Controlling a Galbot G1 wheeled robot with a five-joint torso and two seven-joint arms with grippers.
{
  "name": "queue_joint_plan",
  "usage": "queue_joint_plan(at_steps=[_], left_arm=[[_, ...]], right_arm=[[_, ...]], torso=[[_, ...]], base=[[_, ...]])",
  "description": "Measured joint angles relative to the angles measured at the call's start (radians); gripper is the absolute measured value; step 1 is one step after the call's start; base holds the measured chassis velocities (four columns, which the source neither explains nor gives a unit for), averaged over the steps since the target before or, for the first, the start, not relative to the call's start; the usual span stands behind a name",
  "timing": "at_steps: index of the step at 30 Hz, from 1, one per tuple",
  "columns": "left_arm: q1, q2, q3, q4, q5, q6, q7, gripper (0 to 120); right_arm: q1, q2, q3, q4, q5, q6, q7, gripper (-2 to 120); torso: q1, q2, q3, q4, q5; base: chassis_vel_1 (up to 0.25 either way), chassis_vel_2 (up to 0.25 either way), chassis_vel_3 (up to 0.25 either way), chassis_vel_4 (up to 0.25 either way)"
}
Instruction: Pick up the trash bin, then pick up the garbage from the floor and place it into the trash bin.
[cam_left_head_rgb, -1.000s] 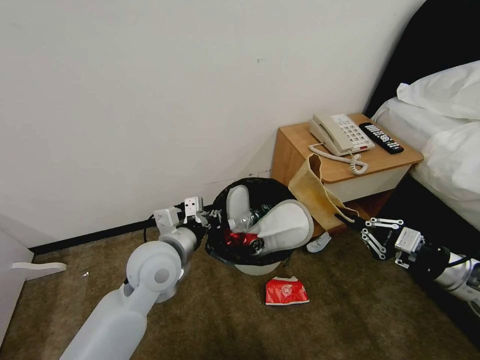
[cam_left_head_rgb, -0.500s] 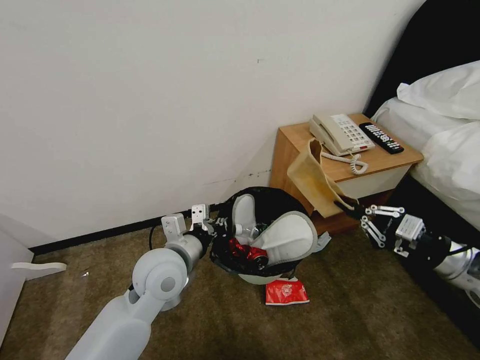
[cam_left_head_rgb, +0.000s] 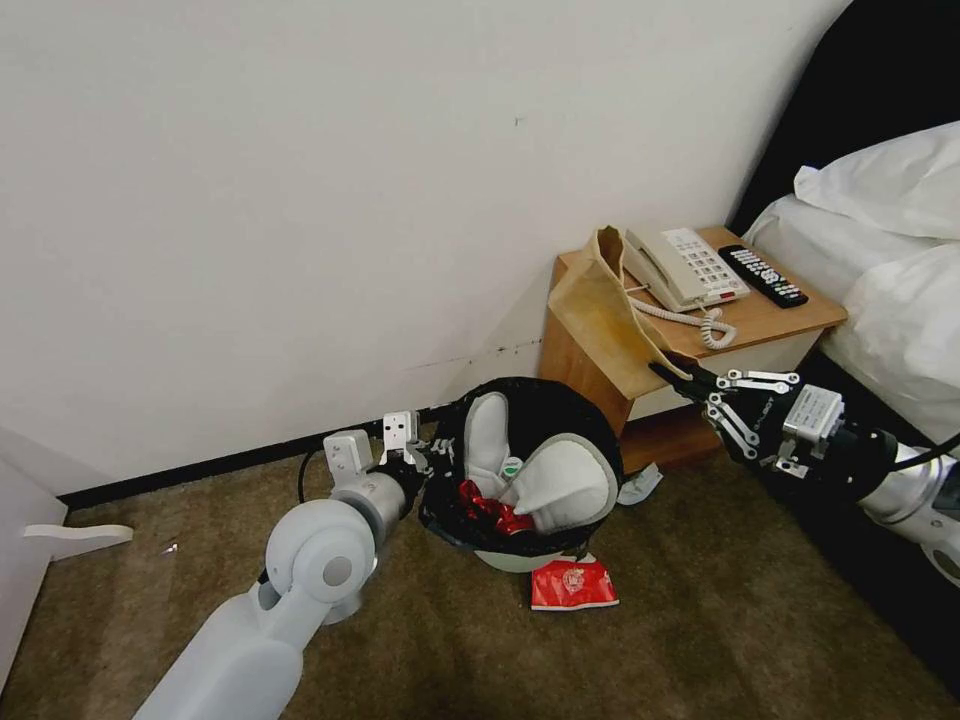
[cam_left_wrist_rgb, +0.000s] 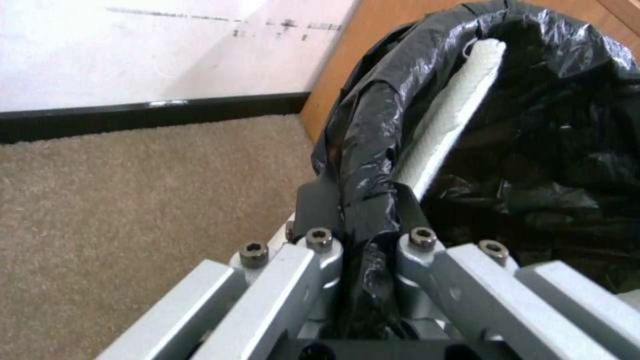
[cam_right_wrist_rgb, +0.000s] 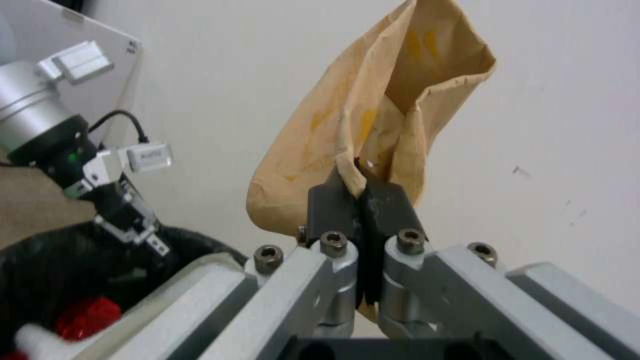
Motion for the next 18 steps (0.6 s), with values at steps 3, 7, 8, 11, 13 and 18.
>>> queue_joint_plan(at_steps=[3, 7, 8, 11, 13, 18], left_arm=[[-0.001, -0.003, 0.002, 0.001, 0.002, 0.000, 0.000, 4], [-0.003, -0.005, 0.003, 0.003, 0.004, 0.000, 0.000, 4], [-0.003, -0.005, 0.003, 0.003, 0.004, 0.000, 0.000, 4], [-0.004, -0.006, 0.005, 0.003, 0.004, 0.000, -0.001, 4], [-0.004, -0.006, 0.006, 0.003, 0.004, 0.000, -0.001, 4], [-0.014, -0.011, 0.011, 0.009, 0.004, 0.000, -0.001, 4]], right_arm=[[0.013, -0.022, -0.014, 0.000, 0.011, -0.006, 0.008, 0], [0.016, -0.048, -0.035, 0.004, 0.017, -0.016, 0.017, 0], [0.016, -0.048, -0.035, 0.004, 0.017, -0.016, 0.017, 0], [0.015, -0.069, -0.050, 0.003, 0.018, -0.021, 0.020, 0], [0.015, -0.073, -0.053, 0.001, 0.018, -0.021, 0.020, 0], [0.009, -0.108, -0.071, -0.007, 0.018, -0.026, 0.021, 0]], torso=[[0.000, 0.000, 0.000, 0.0001, 0.0000], [0.000, 0.000, 0.000, 0.0000, 0.0000], [0.000, 0.000, 0.000, 0.0000, 0.0000], [0.000, 0.000, 0.000, 0.0000, 0.0000], [0.000, 0.000, 0.000, 0.0000, 0.0000], [0.000, 0.000, 0.000, 0.0000, 0.0000]], base=[[0.000, 0.000, 0.000, 0.000], [0.000, 0.000, 0.000, 0.000], [0.000, 0.000, 0.000, 0.000], [0.000, 0.000, 0.000, 0.000], [0.000, 0.000, 0.000, 0.000], [0.000, 0.000, 0.000, 0.000]])
